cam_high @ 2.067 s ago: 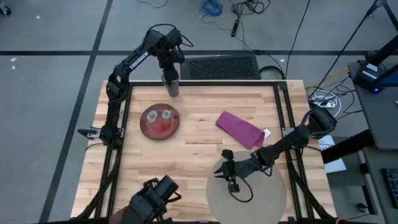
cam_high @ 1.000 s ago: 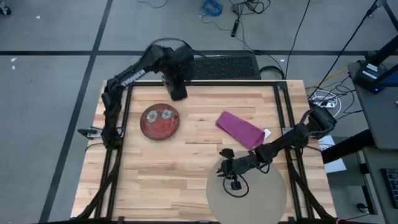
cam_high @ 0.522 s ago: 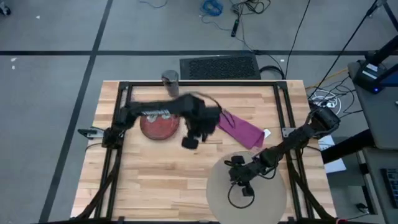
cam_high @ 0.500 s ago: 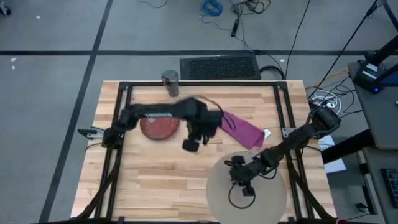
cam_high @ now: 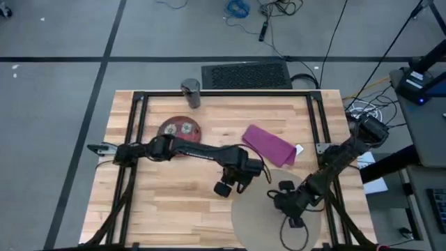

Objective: Set table place
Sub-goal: Move the gray table mat to the center of the table

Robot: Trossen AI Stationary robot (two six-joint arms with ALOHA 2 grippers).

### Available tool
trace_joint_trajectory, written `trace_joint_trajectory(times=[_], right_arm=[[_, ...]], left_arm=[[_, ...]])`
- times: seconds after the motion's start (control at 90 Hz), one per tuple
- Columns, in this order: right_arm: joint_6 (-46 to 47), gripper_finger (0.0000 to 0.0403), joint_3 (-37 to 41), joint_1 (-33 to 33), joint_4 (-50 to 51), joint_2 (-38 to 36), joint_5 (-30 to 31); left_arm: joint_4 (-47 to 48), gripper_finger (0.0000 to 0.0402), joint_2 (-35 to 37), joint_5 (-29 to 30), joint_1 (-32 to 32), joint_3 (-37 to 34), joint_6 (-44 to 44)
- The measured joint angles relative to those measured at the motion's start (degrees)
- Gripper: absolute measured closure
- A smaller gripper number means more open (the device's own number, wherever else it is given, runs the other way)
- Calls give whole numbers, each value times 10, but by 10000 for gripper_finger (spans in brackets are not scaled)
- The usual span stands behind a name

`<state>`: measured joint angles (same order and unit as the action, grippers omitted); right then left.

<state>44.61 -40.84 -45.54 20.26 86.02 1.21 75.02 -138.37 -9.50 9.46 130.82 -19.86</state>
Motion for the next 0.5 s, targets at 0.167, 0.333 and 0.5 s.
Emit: trace_joint_trajectory(times=[0.167, 0.333, 0.5], right_arm=[[67, 344, 0, -34, 22, 0, -2], [138, 344, 0, -71, 26, 0, -16], [206, 344, 0, -109, 26, -4, -16]], left_arm=[[-72, 360, 3, -48, 22, 0, -3], [-117, 360, -8, -90, 40, 1, -21], [-133, 360, -36, -105, 41, 1, -26]])
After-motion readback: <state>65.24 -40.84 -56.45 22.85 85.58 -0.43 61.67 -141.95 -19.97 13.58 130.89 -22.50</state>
